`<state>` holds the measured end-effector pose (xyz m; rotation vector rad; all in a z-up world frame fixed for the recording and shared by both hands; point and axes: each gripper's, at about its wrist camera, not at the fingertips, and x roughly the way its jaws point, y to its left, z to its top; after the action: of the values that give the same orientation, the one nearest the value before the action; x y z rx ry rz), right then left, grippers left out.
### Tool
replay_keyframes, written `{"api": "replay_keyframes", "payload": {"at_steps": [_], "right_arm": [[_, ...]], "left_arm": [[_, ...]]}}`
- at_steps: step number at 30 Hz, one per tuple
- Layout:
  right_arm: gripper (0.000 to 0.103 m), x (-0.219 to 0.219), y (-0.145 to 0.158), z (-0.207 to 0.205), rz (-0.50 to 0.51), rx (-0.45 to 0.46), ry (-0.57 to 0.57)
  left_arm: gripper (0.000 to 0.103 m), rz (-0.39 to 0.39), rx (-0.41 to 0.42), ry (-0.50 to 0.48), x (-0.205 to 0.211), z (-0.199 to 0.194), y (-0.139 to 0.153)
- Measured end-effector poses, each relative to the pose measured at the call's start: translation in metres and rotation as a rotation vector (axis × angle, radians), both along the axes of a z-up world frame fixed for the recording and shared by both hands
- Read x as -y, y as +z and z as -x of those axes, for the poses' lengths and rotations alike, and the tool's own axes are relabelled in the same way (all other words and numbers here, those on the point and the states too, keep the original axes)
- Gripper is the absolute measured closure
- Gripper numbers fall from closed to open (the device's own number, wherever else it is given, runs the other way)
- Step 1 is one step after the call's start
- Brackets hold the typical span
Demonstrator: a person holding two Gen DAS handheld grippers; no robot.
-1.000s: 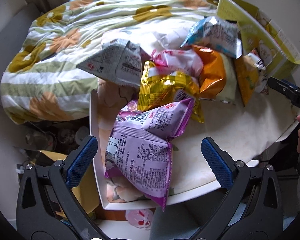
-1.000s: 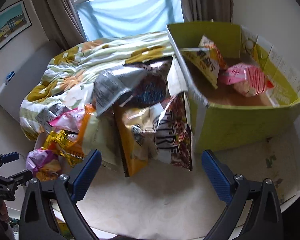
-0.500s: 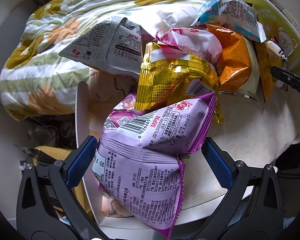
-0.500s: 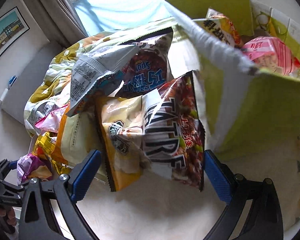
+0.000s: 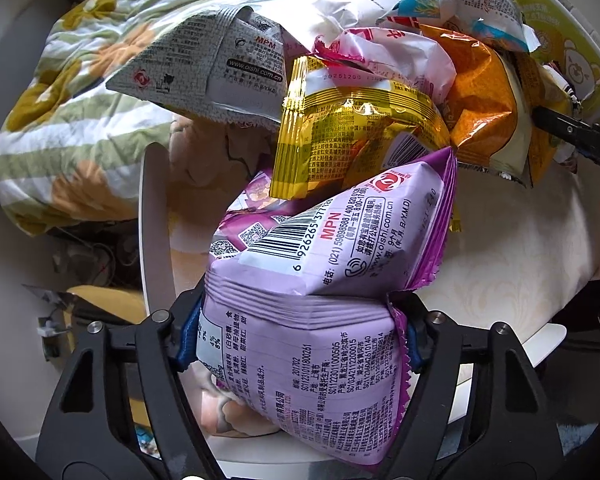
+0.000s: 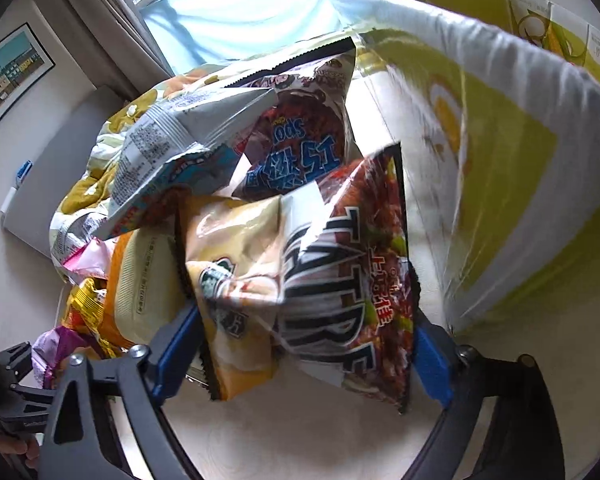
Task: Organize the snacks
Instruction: 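Grasp the purple MPN pack with the left tool while the right tool grasps the brown TATRE bag, then carry both bags over the cardboard box and open both tools to drop them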
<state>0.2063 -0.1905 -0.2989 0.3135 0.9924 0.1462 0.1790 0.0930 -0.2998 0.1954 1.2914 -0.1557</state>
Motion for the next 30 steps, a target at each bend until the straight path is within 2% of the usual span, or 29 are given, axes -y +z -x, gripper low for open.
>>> {"api": "replay_keyframes", "payload": {"at_steps": [5,8,12,21,30], "right_arm": [[0.021,0.003,0.002,0.003,-0.001,0.003,-0.013],[0.030,0.006,0.005,0.007,0.001,0.010,-0.012],[0.033,0.001,0.007,0.009,0.023,0.018,-0.025],[0.033,-0.006,0.025,0.030,0.033,0.022,-0.043],[0.033,-0.016,0.067,0.055,0.049,0.066,-0.053]], "left_arm": [[0.041,0.015,-0.007,-0.011,-0.001,0.003,0.002],[0.041,0.007,-0.003,-0.021,0.001,0.008,0.003],[0.042,0.012,0.006,-0.025,0.000,0.013,0.009],[0.042,0.043,0.042,-0.027,-0.005,0.031,0.037],[0.042,0.083,0.131,-0.050,-0.008,0.051,0.084]]}}
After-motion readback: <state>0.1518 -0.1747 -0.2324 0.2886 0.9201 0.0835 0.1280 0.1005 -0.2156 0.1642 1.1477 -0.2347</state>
